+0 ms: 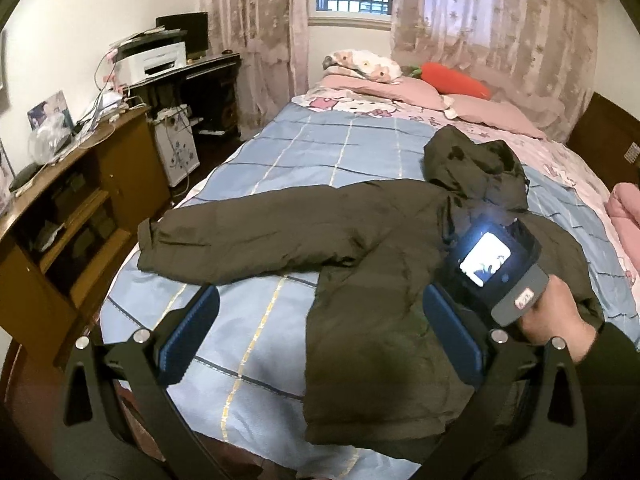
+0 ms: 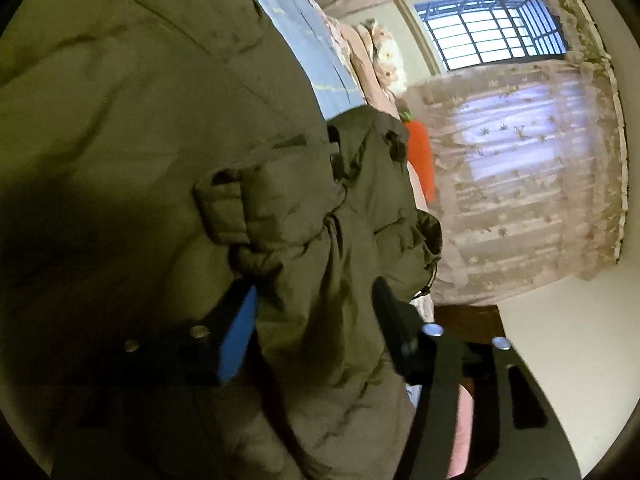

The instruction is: Fold large clothes

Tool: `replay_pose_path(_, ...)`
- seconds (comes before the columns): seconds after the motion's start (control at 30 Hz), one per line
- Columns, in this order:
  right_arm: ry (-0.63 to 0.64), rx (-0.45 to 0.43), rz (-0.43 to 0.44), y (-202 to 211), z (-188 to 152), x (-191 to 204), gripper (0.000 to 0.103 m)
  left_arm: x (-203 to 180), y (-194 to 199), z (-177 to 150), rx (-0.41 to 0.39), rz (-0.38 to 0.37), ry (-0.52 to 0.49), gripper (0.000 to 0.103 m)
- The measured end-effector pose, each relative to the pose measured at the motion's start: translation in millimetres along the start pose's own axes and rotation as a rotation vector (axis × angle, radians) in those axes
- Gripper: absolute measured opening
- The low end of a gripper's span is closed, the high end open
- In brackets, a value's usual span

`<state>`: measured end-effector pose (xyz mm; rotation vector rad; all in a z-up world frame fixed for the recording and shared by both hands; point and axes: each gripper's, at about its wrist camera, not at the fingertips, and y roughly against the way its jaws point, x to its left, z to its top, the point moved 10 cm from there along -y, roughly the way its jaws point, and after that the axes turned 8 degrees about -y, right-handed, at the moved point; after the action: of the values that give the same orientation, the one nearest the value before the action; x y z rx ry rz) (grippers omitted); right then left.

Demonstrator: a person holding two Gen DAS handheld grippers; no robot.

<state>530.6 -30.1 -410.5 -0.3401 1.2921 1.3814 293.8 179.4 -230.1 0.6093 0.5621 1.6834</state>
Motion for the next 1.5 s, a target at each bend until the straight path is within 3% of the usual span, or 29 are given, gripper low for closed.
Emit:
replay_pose_path(0.03,-0.005,0.01,0.009,-4,0,0,0.033,4,0,-1,0.0,0.0,0.005,0.101)
replay_pose_path(0.07,-0.029,0.035,0.057,-9,-1,1,0.018,9,0,-2,0.0,0.0,0.013,0.101)
replay_pose_path(0.17,-0.092,0.061,0.118,-14,-2,-3,0.006,25,1,-6,-0.001,0.002,0.045,0.101)
replay_pose_path(0.57,-0.017,-0.069,0.118,67,12,10,0.003,66,7,-23,0.005,0.016,0.12,0.101)
replay_pose_path(0.7,0.008,-0.102,0.064,71,5,11,0.004,67,5,-26,0.012,0.012,0.119,0.101)
replay_pose_path(0.73,0.015,-0.125,0.052,73,4,10,0.013,68,5,-27,0.014,0.01,0.118,0.101)
replay_pose_path(0.8,-0.001,-0.153,0.048,78,2,7,0.076,68,4,-30,0.024,0.008,0.113,0.101)
replay_pose_path(0.83,-0.022,-0.204,0.016,89,3,0,0.102,68,4,-32,0.027,0.008,0.112,0.101)
replay_pose_path(0.9,-0.057,-0.243,0.001,108,1,-13,0.102,70,4,-33,0.027,0.008,0.114,0.101)
replay_pose_path(1.0,-0.207,-0.3,-0.003,154,-14,-51,0.102,73,5,-34,0.028,0.005,0.128,0.101)
replay_pose_path(1.07,-0.379,-0.334,0.028,189,-39,-86,0.102,77,5,-34,0.032,0.0,0.14,0.101)
replay_pose_path(1.23,-0.903,-0.339,0.246,264,-141,-168,0.102,100,2,-41,0.055,-0.018,0.236,0.101)
replay_pose_path(1.33,-1.067,-0.301,0.301,301,-201,-198,0.102,124,7,-43,0.048,-0.019,0.302,0.101)
replay_pose_path(1.5,-1.19,-0.281,0.296,349,-255,-237,0.102,145,14,-48,0.039,0.014,0.32,0.101)
